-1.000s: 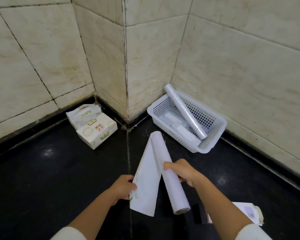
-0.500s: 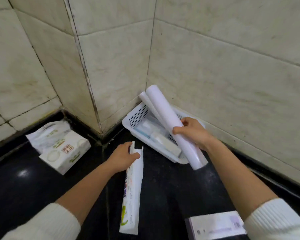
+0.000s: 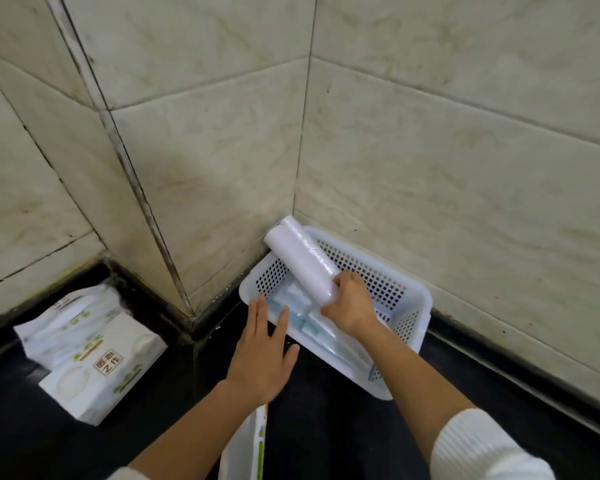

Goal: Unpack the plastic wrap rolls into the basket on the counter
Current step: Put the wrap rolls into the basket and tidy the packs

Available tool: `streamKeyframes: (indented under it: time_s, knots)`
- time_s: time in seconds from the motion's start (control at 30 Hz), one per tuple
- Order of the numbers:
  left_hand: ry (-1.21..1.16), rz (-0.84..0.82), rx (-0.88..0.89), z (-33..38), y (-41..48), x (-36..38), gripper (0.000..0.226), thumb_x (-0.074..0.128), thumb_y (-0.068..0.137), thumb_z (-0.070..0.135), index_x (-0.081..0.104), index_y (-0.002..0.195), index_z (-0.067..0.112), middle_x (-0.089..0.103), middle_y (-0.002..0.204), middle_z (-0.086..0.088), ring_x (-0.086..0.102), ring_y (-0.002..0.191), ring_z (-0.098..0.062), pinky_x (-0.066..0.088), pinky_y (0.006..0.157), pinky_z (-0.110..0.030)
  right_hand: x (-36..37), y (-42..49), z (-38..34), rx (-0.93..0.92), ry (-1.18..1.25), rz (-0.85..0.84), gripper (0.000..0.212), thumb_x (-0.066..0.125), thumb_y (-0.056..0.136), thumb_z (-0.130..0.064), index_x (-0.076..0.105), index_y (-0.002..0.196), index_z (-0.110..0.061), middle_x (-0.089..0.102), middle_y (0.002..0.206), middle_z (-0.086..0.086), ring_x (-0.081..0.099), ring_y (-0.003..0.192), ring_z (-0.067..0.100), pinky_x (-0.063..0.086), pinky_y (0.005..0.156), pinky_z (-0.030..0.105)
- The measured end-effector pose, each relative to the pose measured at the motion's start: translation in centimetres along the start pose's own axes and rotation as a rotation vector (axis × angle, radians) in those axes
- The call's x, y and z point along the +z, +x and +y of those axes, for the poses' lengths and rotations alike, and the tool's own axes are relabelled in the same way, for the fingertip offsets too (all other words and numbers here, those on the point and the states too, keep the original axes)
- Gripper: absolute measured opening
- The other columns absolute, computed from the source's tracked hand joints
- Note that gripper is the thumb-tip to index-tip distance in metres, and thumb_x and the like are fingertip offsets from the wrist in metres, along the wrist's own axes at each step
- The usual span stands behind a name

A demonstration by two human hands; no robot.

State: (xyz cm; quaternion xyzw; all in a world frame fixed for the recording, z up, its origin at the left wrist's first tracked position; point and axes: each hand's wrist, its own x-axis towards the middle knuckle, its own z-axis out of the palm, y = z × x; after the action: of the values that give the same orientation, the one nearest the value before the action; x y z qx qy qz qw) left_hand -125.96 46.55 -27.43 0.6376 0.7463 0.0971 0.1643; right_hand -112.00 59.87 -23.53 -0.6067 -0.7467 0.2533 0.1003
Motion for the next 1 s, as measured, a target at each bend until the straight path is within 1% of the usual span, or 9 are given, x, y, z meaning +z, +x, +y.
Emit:
streamKeyframes:
  time_s: [0.17,0.27,0.43,0.53,0.6,0.73,0.83,0.9,1.0]
  knots:
    - [0.024,-0.009,0.037,-0.3,-0.2,-0.3,0.07,0.03,0.098,0.048,-0.004,0.153,0.021,-0.023,0.158,-0.019,-0.029,0.143,-0.029,-0.003,0.12,-0.041,-0.1,-0.7,-0.3,-0.051,-0.14,0.005,0.057,0.071,0.076,-0.024,0.048,0.127,-0.011,0.048,0.126,0.009,0.044,0.115,0.028,0.038,0.101,0.045]
    - [-0.13,0.0,0.031,-0.8,-0.4,-1.4,0.067,0.035,0.099,0.043,0.003,0.154,0.022,-0.014,0.161,-0.013,-0.018,0.148,-0.026,0.0,0.12,-0.04,-1.4,-1.5,-1.6,-0.084,-0.089,0.039,0.063,0.071,0.078,-0.027,0.045,0.134,-0.012,0.047,0.131,0.009,0.042,0.122,0.028,0.036,0.104,0.043]
    - [-0.394,0.471,-0.051,-4.3,-3.1,-4.9,0.04,0.05,0.094,0.021,0.048,0.134,0.021,0.042,0.142,0.0,0.033,0.132,-0.013,0.036,0.108,-0.031,-1.3,-4.6,-6.6,-0.284,0.158,0.132,0.04,0.066,0.082,-0.017,0.058,0.12,-0.009,0.058,0.117,0.007,0.053,0.108,0.022,0.041,0.091,0.029]
    - [-0.318,0.566,-0.123,-9.0,-6.2,-6.3,0.032,0.053,0.092,0.015,0.056,0.124,0.016,0.048,0.134,-0.004,0.039,0.125,-0.017,0.035,0.105,-0.029,2.1,-7.1,-10.2,-0.382,0.267,0.08,0.024,0.066,0.083,-0.014,0.062,0.106,-0.01,0.06,0.1,0.001,0.054,0.09,0.014,0.036,0.075,0.019]
    - [-0.319,0.587,-0.211,-12.4,-8.1,-7.0,0.03,0.052,0.093,0.014,0.057,0.122,0.016,0.047,0.135,-0.005,0.037,0.128,-0.019,0.034,0.103,-0.028,5.2,-8.5,-12.3,-0.44,0.263,-0.004,0.019,0.067,0.082,-0.014,0.062,0.099,-0.01,0.058,0.091,-0.001,0.054,0.082,0.014,0.039,0.071,0.023]
    - [-0.402,0.66,-0.507,-19.2,-11.5,-7.7,0.03,0.05,0.093,0.015,0.055,0.122,0.019,0.045,0.134,-0.007,0.035,0.128,-0.022,0.034,0.096,-0.029,11.6,-10.9,-16.2,-0.458,0.196,-0.304,0.04,0.063,0.086,-0.023,0.053,0.124,-0.017,0.056,0.114,0.004,0.056,0.095,0.017,0.047,0.084,0.031]
    - [-0.476,0.637,-0.649,-23.4,-12.5,-7.5,0.034,0.051,0.094,0.02,0.052,0.128,0.019,0.041,0.135,-0.01,0.041,0.124,-0.025,0.039,0.095,-0.033,15.3,-11.8,-18.0,-0.482,0.067,-0.449,0.072,0.06,0.088,-0.034,0.021,0.149,-0.033,0.046,0.136,0.008,0.056,0.114,0.027,0.05,0.09,0.038]
    - [-0.51,0.553,-0.691,-25.7,-12.0,-7.7,0.043,0.055,0.093,0.025,0.046,0.136,0.02,0.038,0.132,-0.011,0.053,0.104,-0.024,0.046,0.089,-0.035,17.0,-11.9,-18.6,-0.489,-0.007,-0.477,0.082,0.059,0.089,-0.039,0.003,0.15,-0.044,0.042,0.142,0.008,0.057,0.112,0.028,0.05,0.084,0.038]
    - [-0.539,0.392,-0.632,-28.5,-10.4,-8.3,0.052,0.056,0.093,0.028,0.04,0.142,0.026,0.049,0.119,-0.011,0.054,0.082,-0.016,0.045,0.077,-0.031,18.5,-12.0,-18.8,-0.481,-0.059,-0.471,0.083,0.057,0.089,-0.044,-0.002,0.148,-0.047,0.041,0.145,0.006,0.057,0.113,0.025,0.051,0.084,0.038]
